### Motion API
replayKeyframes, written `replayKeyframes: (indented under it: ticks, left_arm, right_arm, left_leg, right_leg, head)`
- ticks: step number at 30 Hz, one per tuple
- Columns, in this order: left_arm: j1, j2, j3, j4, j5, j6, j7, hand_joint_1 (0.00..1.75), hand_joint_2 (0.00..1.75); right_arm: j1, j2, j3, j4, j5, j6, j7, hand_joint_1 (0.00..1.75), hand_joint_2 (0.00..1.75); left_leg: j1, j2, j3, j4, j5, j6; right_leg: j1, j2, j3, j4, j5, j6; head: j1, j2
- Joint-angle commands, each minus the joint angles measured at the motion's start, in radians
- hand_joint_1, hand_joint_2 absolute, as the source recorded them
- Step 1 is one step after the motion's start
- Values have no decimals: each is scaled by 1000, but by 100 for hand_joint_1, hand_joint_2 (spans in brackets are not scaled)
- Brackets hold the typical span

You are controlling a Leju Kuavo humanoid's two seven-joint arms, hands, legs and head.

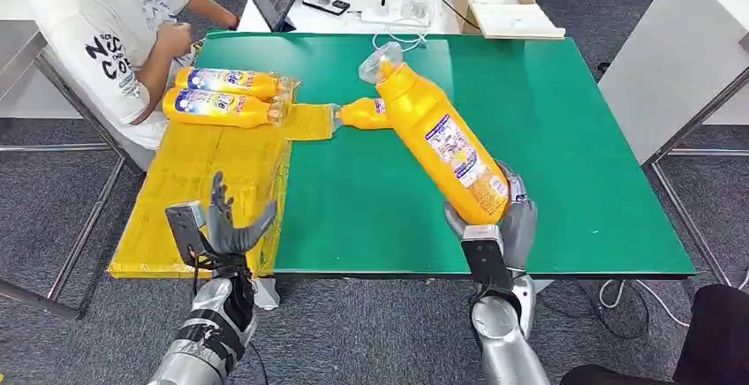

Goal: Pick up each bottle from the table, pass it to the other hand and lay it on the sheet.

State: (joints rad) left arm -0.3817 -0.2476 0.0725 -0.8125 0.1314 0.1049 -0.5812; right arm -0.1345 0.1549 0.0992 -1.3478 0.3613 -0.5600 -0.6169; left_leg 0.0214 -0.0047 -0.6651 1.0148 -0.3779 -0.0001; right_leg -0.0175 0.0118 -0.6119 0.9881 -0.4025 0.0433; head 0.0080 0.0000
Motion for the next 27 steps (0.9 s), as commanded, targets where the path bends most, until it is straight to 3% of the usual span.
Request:
replayKeyframes:
  ticks: [1,9,27]
  left_arm:
    - [27,-10,-125,-93,198,-375,160,0,175]
    - [97,20,-271,-287,303,-495,187,0,175]
    - [107,18,-276,-283,333,-503,181,0,175]
  right_arm:
    - [12,-7,30,23,36,25,-59,175,175]
    - [19,0,108,101,66,64,-81,175,175]
    - [21,9,106,157,61,81,-81,175,175]
  left_leg:
    - [0,-1,4,0,-3,1]
    - [0,1,2,-1,-2,1]
    - [0,1,5,-1,-3,1]
  right_leg:
    - [0,-2,5,0,-3,-2]
    - [1,0,2,-1,-1,-2]
    - [1,0,5,-1,-2,-3]
  head:
    - [0,0]
    - [0,0]
    - [0,0]
